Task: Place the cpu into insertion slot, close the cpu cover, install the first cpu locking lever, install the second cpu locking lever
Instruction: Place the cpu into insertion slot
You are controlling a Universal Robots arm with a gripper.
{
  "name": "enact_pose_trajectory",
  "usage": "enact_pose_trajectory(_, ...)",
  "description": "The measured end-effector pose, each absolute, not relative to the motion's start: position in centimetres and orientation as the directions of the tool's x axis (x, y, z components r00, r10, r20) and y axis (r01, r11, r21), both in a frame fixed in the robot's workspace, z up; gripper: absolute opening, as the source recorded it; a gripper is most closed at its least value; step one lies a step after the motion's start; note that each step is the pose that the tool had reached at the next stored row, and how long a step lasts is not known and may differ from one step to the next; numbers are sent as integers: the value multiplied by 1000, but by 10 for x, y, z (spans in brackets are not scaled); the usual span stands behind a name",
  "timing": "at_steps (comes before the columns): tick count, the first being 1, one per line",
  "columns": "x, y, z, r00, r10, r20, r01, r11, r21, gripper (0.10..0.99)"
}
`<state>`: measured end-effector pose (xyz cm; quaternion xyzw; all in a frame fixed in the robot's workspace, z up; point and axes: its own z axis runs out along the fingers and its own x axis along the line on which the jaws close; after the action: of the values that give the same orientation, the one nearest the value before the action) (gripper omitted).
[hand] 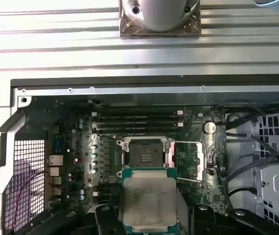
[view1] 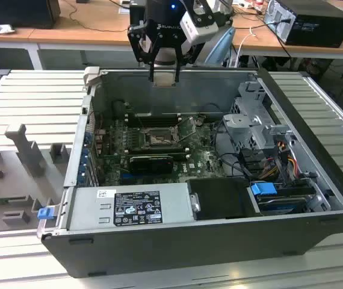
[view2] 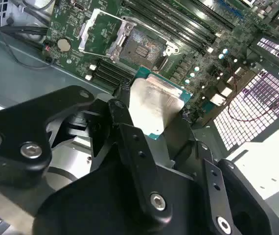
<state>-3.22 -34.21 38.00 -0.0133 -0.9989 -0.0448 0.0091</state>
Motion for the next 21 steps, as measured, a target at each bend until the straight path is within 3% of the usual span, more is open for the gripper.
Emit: enact_pose_trajectory(21,-32,-342,379,-961,277,19,278,956,89,529)
